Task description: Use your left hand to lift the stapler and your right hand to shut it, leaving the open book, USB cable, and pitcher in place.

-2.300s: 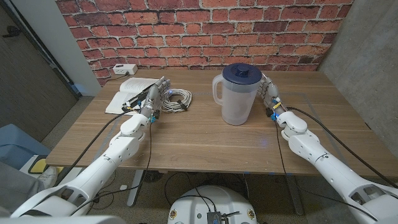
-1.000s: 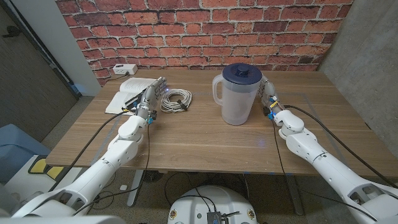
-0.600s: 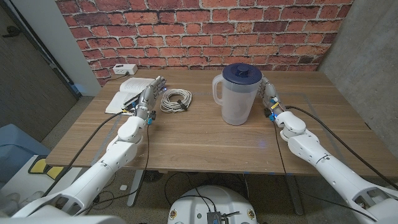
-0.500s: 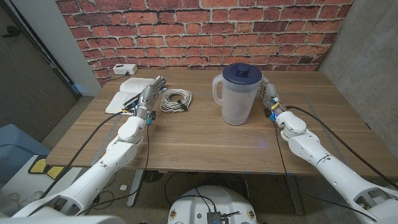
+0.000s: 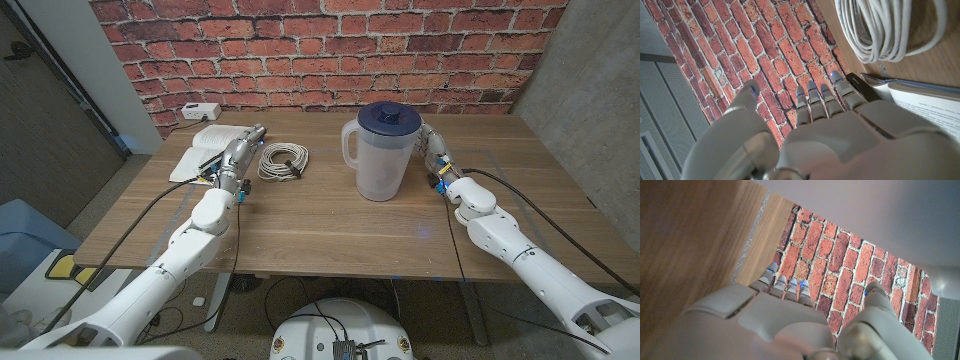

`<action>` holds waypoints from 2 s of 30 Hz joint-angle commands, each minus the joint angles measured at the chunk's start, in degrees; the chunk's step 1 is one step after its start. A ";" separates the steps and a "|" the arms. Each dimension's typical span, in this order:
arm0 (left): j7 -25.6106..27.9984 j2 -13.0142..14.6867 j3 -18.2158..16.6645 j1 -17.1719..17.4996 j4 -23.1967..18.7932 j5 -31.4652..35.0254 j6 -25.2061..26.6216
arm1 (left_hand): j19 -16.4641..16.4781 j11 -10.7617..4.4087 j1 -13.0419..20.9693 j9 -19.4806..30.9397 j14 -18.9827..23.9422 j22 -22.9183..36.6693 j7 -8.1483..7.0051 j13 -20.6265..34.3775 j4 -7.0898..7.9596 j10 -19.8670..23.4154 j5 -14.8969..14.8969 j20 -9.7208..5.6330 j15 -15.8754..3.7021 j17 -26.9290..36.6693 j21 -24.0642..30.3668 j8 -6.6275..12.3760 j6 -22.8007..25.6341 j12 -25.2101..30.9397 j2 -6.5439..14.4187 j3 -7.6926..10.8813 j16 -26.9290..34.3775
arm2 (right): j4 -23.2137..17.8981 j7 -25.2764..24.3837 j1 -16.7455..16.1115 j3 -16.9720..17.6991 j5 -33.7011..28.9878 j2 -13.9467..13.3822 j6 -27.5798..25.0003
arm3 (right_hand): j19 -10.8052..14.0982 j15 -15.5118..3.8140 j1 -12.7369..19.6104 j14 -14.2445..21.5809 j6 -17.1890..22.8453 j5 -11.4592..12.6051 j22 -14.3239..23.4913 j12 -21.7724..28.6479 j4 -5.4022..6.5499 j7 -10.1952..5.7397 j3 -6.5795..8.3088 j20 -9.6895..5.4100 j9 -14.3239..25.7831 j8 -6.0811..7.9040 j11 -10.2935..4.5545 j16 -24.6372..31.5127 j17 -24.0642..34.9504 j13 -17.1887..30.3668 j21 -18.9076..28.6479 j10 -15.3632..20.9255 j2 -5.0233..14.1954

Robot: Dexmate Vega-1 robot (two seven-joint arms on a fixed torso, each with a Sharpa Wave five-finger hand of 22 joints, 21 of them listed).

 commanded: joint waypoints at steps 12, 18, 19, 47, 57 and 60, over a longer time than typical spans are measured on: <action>7.11 4.15 -1.92 2.39 -6.25 7.74 5.70 | 1.46 -0.89 1.18 0.32 2.53 0.30 -1.23 0.41 0.61 -3.91 -0.92 0.04 -1.76 0.32 -1.90 -0.82 -2.71 -2.26 -2.66 -2.35 0.58 | -0.05 -0.21 0.10 0.60 0.01 -0.67 0.15 | 0.52 -1.14 1.69 -0.26 -0.77 0.04 0.22 0.59 -0.12 -0.50 -0.22 0.11 0.11 0.06 -0.78 -0.45 -0.09 0.46 -1.94 3.59 -0.18; 8.53 4.54 -2.67 3.56 -7.54 8.58 6.58 | 2.01 -0.37 0.96 0.42 1.59 0.32 -0.99 0.54 0.97 -5.26 -0.94 -0.50 -1.37 0.41 -2.44 -1.13 -4.25 -2.95 -3.32 -3.32 0.11 | -0.20 0.32 0.26 0.63 -0.30 -1.16 0.44 | 1.03 -1.45 2.02 -0.18 -0.78 0.01 0.23 -0.27 -0.04 -1.17 -0.39 0.25 0.14 0.08 -0.94 -0.59 -0.12 0.54 -2.57 2.05 -0.20; 8.80 4.73 -2.82 3.83 -7.90 8.74 7.02 | 2.51 -0.43 0.98 0.44 1.57 0.32 -0.88 0.56 1.01 -5.49 -0.92 -0.90 -1.43 0.42 -2.43 -1.15 -4.52 -3.06 -3.41 -3.48 0.09 | -0.29 0.42 0.28 0.67 -0.11 -1.22 0.24 | 1.14 -1.36 2.06 -0.12 -0.53 0.01 0.24 -0.31 -0.03 -1.25 -0.40 0.30 0.14 0.18 -0.84 -0.59 -0.12 0.55 -2.62 2.00 -0.20; 16.08 8.08 -6.07 8.81 -16.31 13.74 19.05 | 8.49 -1.47 1.65 0.67 4.26 0.19 -0.38 1.85 1.16 -3.86 0.26 -1.73 -1.87 0.57 -3.93 -0.57 -5.77 -2.32 -6.49 -7.43 0.48 | 2.15 2.27 0.60 0.65 -0.36 -2.07 1.17 | 1.72 -0.33 2.56 0.14 -0.94 -0.01 0.26 -0.72 0.13 -0.35 -0.80 0.55 0.16 -0.06 0.47 -0.86 -0.18 0.51 -3.97 1.86 -0.28; 16.14 9.37 -6.69 9.08 -17.89 14.40 22.93 | 10.09 -2.01 2.80 0.86 6.31 0.24 -0.78 2.36 1.19 -1.57 1.95 -2.17 -2.73 0.61 -4.84 0.52 -3.26 -1.39 -7.11 -9.05 0.88 | 1.54 1.67 0.17 0.69 -1.37 -3.12 0.91 | 1.87 -0.41 2.67 0.18 -0.94 -0.01 0.27 -0.75 0.16 -0.29 -0.89 0.53 0.16 -0.06 0.50 -0.92 -0.18 0.52 -4.28 1.93 -0.27; 16.51 11.00 -6.51 8.85 -19.84 16.10 27.48 | 9.53 -2.36 3.33 0.94 5.45 0.26 -1.01 2.53 1.21 -2.61 2.28 -2.19 -2.60 0.61 -5.56 0.18 -4.12 -1.79 -7.09 -9.46 0.42 | 1.64 1.96 0.13 0.74 -1.24 -3.26 0.97 | 1.93 -0.39 2.70 0.20 -0.94 -0.01 0.27 -0.75 0.17 -0.25 -0.91 0.52 0.16 -0.06 0.54 -0.93 -0.18 0.52 -4.35 1.95 -0.27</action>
